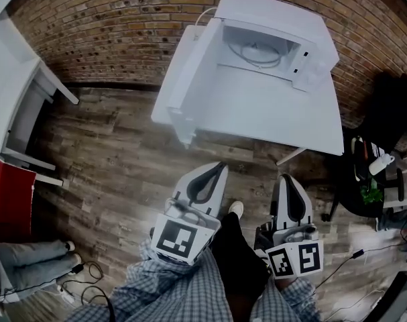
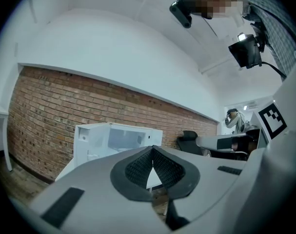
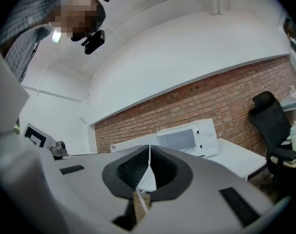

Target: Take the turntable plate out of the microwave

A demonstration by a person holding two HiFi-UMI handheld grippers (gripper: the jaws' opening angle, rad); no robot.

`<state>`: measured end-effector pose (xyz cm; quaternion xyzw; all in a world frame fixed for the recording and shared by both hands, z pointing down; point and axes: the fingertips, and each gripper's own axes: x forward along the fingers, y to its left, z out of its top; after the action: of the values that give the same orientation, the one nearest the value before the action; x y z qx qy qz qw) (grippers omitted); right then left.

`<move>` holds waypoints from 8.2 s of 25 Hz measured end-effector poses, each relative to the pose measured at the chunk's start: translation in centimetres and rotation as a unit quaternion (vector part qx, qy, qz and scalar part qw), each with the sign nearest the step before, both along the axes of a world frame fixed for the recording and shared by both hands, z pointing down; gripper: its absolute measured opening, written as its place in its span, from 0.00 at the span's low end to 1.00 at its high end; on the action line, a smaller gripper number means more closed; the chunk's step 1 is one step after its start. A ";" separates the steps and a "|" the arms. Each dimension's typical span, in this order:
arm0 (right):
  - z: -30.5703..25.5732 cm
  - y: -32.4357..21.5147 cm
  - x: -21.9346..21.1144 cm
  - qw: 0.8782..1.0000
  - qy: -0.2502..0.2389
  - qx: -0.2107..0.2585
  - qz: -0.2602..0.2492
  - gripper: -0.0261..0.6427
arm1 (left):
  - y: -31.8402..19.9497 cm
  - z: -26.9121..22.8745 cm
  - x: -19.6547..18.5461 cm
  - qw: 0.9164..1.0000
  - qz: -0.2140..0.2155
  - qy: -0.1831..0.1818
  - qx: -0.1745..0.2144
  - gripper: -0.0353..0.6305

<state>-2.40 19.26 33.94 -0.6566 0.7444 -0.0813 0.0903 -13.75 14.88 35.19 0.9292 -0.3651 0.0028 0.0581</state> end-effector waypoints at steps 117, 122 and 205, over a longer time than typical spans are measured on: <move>11.2 -42.4 15.6 0.965 -0.089 -0.208 -0.135 0.07 | -47.8 17.9 19.0 0.738 -0.156 0.401 -0.520 0.10; 14.0 -44.2 13.5 0.910 -0.271 -0.265 -0.166 0.07 | -47.9 17.1 19.3 0.733 -0.141 0.421 -0.516 0.10; 11.9 -41.7 14.9 0.803 -0.583 -0.091 -0.082 0.12 | -41.7 10.8 17.2 0.694 -0.055 0.562 -0.446 0.10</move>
<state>12.54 -22.44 45.88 -0.4273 0.5911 -0.5237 0.4401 3.46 -26.78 46.02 0.6008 -0.2710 -0.3608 0.6599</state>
